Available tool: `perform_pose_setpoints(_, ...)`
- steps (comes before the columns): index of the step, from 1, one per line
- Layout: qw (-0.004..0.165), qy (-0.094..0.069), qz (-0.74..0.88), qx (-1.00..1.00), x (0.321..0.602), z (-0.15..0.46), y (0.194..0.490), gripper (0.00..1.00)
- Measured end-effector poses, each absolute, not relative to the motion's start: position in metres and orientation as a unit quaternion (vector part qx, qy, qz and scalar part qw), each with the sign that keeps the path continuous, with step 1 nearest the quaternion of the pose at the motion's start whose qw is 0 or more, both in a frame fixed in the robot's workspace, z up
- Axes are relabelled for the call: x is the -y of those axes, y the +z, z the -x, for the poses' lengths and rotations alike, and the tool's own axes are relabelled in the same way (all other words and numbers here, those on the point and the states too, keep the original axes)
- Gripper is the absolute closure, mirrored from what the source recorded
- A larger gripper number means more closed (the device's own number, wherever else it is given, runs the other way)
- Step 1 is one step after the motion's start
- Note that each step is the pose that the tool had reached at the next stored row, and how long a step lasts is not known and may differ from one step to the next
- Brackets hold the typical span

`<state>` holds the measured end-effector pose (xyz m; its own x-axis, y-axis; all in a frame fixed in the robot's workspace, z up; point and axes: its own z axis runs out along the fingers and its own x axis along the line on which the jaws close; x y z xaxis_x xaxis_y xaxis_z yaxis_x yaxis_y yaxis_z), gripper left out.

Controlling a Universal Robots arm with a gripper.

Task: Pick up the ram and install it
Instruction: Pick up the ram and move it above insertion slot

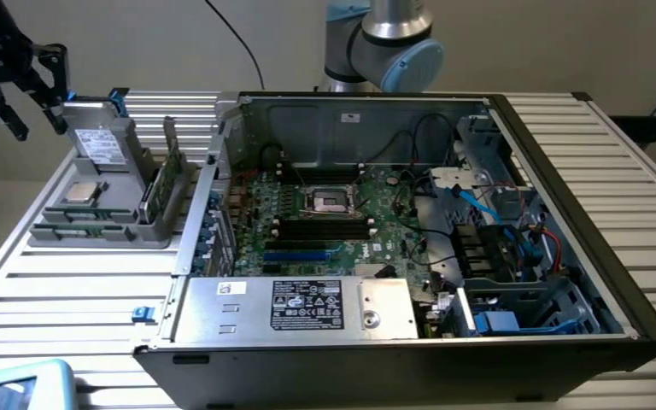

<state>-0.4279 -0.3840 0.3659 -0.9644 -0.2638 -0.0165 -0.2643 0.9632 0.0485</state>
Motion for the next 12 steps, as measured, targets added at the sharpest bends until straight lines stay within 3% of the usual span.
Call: perform_pose_setpoints(12, 0.002, 0.026, 0.241, -0.97, 0.3841, 0.4279, 0.364, 0.51)
